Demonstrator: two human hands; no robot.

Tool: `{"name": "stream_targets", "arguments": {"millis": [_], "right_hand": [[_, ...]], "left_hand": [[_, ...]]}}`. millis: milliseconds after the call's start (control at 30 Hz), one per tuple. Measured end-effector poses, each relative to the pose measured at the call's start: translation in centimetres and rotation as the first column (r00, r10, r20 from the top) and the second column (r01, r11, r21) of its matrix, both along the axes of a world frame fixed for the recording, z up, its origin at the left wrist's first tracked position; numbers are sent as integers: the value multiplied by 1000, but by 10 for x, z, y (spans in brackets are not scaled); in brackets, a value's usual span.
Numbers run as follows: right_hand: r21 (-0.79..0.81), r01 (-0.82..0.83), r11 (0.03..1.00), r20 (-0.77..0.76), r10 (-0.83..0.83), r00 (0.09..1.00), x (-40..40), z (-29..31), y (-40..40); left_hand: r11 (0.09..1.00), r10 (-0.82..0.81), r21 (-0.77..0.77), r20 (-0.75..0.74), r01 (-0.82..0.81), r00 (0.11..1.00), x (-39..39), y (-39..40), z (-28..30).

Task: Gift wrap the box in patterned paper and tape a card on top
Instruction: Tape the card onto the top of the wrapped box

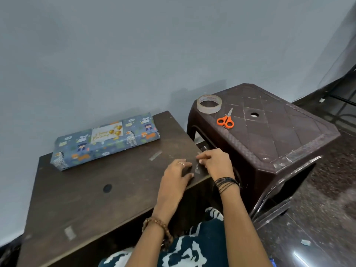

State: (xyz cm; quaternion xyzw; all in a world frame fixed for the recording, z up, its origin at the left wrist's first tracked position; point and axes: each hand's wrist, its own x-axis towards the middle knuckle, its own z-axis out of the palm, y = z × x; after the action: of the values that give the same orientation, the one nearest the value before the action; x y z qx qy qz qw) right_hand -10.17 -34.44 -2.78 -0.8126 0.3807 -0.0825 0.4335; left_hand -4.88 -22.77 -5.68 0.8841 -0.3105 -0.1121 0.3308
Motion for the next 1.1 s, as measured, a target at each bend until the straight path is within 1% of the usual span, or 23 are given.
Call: {"name": "stream_targets", "arguments": {"millis": [67,133,267,433,467,500,567,633,733,800,900,1000,1100], "right_hand": [[-35,-87,996,2,87,996,-7,-3,6],[-80,-124,989,-8,124,992,-8,-4,11],[-82,-123,989,-48,119,992,-5,-3,7],[-132,-163,978,-135,145,980,-6,-4,7],[-120,-160,980,-117,146,982,-6,-5,8],[-76,-148,986,-57,143,988,-5,-5,10],[44,-114,993,117,108,987,-2,-3,19],[36,-86,996,220,76,972,4,0,31],[-13,-84,996,305,84,949,15,2,54],[-33,-111,993,321,115,940,23,2,69],[-98,-130,987,293,154,944,37,-3,81],[-145,-83,986,237,116,965,50,-8,83],[-132,-53,990,226,83,971,60,-10,82]], "left_hand": [[1000,14,-16,-20,-14,1000,-8,3,-1],[998,38,-51,-27,-39,999,-13,6,-3],[996,59,-63,30,-57,998,-21,11,-8],[997,61,-48,39,-59,997,-21,11,-8],[997,56,-49,38,-54,998,-20,11,-8],[998,49,-49,34,-47,998,-20,12,-7],[999,37,-36,18,-36,999,-18,14,-5],[999,49,-11,13,-49,999,-15,17,-2],[994,112,14,64,-113,992,-11,32,2],[986,164,17,110,-167,980,-8,47,2],[965,254,35,143,-261,957,5,63,4],[931,332,89,197,-354,922,25,68,4],[908,331,179,244,-378,912,41,65,1]]}}
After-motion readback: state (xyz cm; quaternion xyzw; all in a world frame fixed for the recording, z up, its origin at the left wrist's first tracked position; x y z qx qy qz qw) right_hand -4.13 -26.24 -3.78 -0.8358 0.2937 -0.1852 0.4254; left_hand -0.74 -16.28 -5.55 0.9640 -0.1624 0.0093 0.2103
